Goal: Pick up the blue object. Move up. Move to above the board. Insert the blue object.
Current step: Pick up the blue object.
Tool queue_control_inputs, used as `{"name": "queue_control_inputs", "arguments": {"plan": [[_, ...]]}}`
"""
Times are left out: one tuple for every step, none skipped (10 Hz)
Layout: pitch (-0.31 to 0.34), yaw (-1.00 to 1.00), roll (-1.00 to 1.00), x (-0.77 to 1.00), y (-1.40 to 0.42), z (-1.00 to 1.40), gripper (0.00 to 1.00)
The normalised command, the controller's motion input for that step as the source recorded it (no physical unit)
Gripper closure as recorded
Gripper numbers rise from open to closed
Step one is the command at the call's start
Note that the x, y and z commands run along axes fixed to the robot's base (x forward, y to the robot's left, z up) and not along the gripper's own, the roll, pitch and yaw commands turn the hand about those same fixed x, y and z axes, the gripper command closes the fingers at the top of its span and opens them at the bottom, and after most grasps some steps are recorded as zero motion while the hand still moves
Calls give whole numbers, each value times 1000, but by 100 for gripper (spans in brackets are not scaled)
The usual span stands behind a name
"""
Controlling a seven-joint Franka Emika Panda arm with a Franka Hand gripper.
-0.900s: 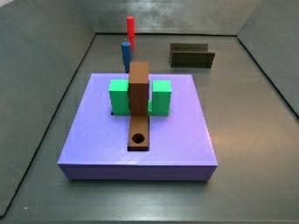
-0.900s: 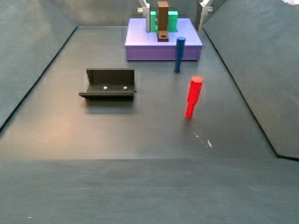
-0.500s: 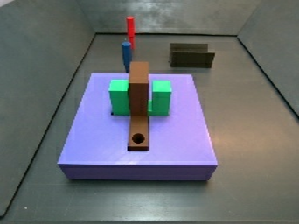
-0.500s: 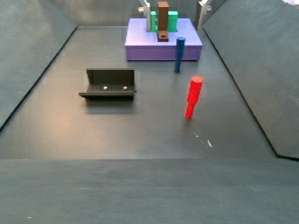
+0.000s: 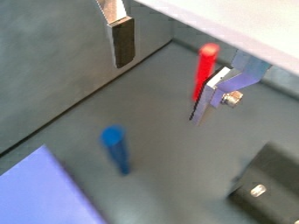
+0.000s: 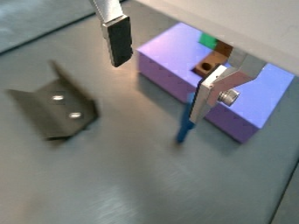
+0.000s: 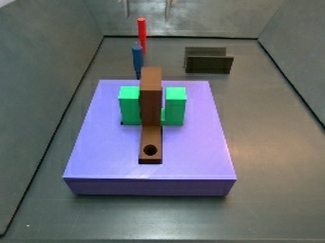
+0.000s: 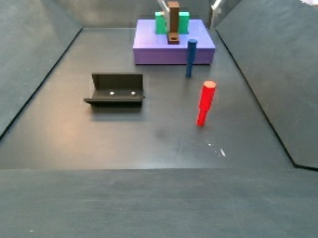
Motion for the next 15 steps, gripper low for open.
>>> {"name": "queue_control_inputs", "arguments": {"plan": [[-49,29,-34,-120,-637,-546,0],[-59,9,0,-143,-469,-297,0],[-39,0,19,-9,-451,-217,0],[-27,-9,60,0,-371,-331,0],[-9,0,77,0,-286,-346,0],[0,0,99,0,-140,-349,0],[0,0,53,-20,0,-246,0],[0,0,61,-57,40,-140,0],[24,0,87,-26,114,-103,0],[29,-40,157,0,126,-109,0],[60,-74,206,0,151,-103,0],[37,-71,179,0,0,-146,0],[31,-60,157,0,-43,-174,0],[11,-57,126,0,-66,-254,0],[4,-71,104,0,-23,-309,0]]}}
